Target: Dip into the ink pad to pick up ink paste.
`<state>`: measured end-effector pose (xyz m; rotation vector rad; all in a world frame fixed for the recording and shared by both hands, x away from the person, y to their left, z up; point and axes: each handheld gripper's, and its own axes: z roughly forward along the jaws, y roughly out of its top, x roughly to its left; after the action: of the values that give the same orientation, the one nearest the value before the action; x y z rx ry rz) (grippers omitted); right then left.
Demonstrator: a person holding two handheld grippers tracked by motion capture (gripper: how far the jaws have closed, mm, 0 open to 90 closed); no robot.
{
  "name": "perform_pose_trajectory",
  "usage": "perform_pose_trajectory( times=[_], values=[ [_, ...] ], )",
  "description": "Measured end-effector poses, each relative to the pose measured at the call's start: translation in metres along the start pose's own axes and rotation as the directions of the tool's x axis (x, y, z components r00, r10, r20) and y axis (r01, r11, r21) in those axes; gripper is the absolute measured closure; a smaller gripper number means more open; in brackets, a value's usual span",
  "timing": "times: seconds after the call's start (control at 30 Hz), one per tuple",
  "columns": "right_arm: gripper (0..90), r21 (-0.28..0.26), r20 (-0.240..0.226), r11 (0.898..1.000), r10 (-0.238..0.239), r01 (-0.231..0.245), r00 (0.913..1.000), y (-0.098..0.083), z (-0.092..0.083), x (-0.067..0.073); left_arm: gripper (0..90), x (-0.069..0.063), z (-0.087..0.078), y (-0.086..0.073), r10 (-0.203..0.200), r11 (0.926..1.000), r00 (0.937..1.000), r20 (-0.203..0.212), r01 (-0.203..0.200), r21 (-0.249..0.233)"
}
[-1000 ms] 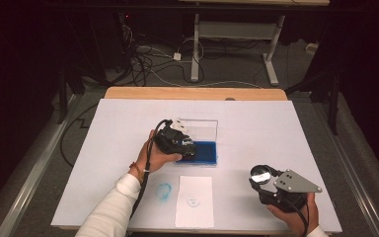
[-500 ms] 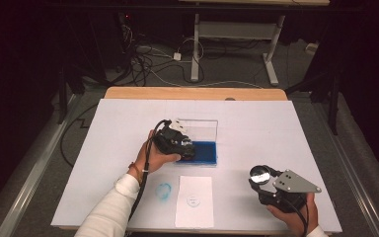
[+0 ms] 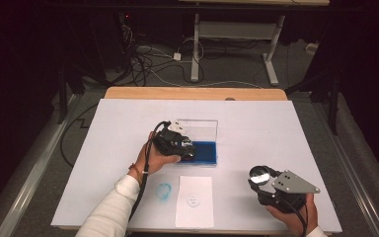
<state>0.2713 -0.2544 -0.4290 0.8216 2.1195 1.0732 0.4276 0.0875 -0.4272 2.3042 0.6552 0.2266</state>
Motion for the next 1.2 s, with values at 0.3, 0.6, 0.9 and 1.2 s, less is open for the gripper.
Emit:
perform_pose_trajectory(
  times=[0.3,0.6,0.9,1.2],
  values=[
    [38.9,0.007,0.0,1.0,-0.007,0.007,1.0,-0.0001,0.0005,0.001,54.5,0.0008,-0.0001,-0.0032,-0.005,0.9999,1.0,0.007,0.005,-0.015],
    [38.9,0.005,0.004,1.0,-0.009,0.009,1.0,-0.0005,-0.0002,0.0006,54.5,-0.0002,0.0006,-0.004,0.001,0.9998,1.0,0.002,-0.001,-0.019],
    [38.9,0.006,0.001,1.0,-0.007,0.007,1.0,-0.0004,0.0,0.0012,54.5,-0.0002,0.0004,-0.0043,0.002,0.9999,1.0,0.003,-0.002,-0.016],
    [38.9,0.001,-0.002,1.0,-0.007,0.007,1.0,-0.0002,-0.0005,0.0011,54.5,-0.0014,0.0004,-0.0036,0.001,0.9999,1.0,-0.007,-0.001,-0.011]
  ],
)
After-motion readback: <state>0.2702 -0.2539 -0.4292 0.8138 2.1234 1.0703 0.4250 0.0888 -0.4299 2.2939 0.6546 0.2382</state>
